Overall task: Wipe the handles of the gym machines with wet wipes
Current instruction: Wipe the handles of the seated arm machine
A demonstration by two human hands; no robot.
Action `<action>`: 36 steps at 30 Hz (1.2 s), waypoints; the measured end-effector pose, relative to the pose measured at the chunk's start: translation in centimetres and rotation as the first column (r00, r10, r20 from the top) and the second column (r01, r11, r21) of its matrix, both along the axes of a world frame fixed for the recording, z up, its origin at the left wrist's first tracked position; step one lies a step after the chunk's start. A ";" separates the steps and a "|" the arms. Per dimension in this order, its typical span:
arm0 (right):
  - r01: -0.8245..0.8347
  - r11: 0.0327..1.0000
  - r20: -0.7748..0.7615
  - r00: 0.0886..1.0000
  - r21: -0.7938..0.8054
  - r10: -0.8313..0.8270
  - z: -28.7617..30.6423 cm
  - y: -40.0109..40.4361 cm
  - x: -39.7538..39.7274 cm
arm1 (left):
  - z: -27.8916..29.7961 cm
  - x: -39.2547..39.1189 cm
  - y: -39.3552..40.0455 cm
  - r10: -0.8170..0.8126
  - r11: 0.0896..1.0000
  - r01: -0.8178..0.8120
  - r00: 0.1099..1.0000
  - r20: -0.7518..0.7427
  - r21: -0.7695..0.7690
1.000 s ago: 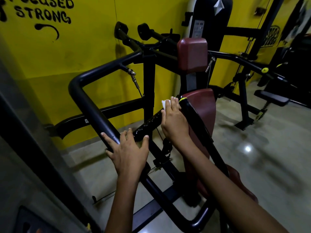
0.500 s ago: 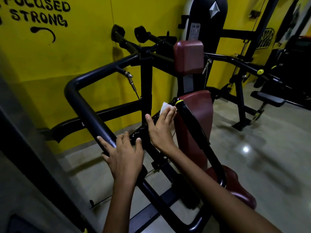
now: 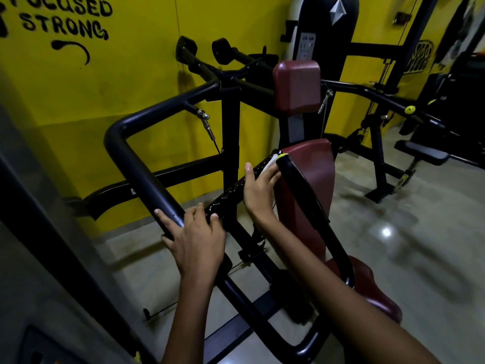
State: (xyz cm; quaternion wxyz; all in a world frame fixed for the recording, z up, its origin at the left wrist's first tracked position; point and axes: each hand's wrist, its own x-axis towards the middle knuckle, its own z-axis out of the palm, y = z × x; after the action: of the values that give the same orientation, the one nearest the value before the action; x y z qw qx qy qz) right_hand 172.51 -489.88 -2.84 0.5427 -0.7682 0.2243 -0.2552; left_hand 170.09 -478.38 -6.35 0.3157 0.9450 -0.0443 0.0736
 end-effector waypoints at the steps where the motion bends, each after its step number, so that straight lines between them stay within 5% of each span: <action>1: -0.005 1.000 -0.004 1.000 -0.003 0.005 0.0 0.0 -0.1 | -0.1 0.0 0.0 0.002 1.000 -0.002 1.000 0.000 0.000; 8: -0.147 0.989 -0.045 0.988 -0.023 0.146 -0.8 1.6 -1.1 | -0.1 0.1 -0.1 -0.003 1.000 0.003 1.000 0.009 -0.013; 11: -0.101 0.971 -0.079 0.993 -0.217 0.085 -1.3 -0.1 -0.7 | -0.1 0.1 0.1 -0.017 0.999 0.017 1.000 0.003 -0.051; 17: -0.286 0.750 -0.161 0.958 -0.596 0.237 -5.1 0.0 -3.4 | -0.1 0.4 0.5 -0.021 0.996 0.021 1.000 -0.008 -0.084; 22: -0.212 0.605 -0.243 0.970 -0.768 0.032 -2.9 -2.2 -2.0 | -0.1 0.4 1.0 0.082 0.973 -0.087 0.996 -0.029 -0.214; 28: -0.321 0.341 -0.280 0.946 -0.883 0.165 -4.3 -2.4 -3.9 | -0.3 0.8 1.7 0.076 0.923 -0.089 0.996 -0.050 -0.374; 32: -0.273 0.371 -0.267 0.961 -0.888 0.069 -3.2 -2.7 -2.8 | -0.1 0.6 1.6 0.078 0.915 -0.090 0.996 -0.047 -0.394; 36: -0.365 0.301 -0.320 0.929 -0.881 0.189 -3.1 -0.6 -2.8 | -0.2 0.6 1.6 0.086 0.914 -0.099 0.995 -0.050 -0.394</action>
State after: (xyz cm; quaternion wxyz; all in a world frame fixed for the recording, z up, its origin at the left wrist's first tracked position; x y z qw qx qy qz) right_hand 169.69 -490.50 -5.98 0.0277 -0.9821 -0.0544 -0.1784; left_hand 170.72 -476.81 -6.54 0.4970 0.8637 0.0213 0.0813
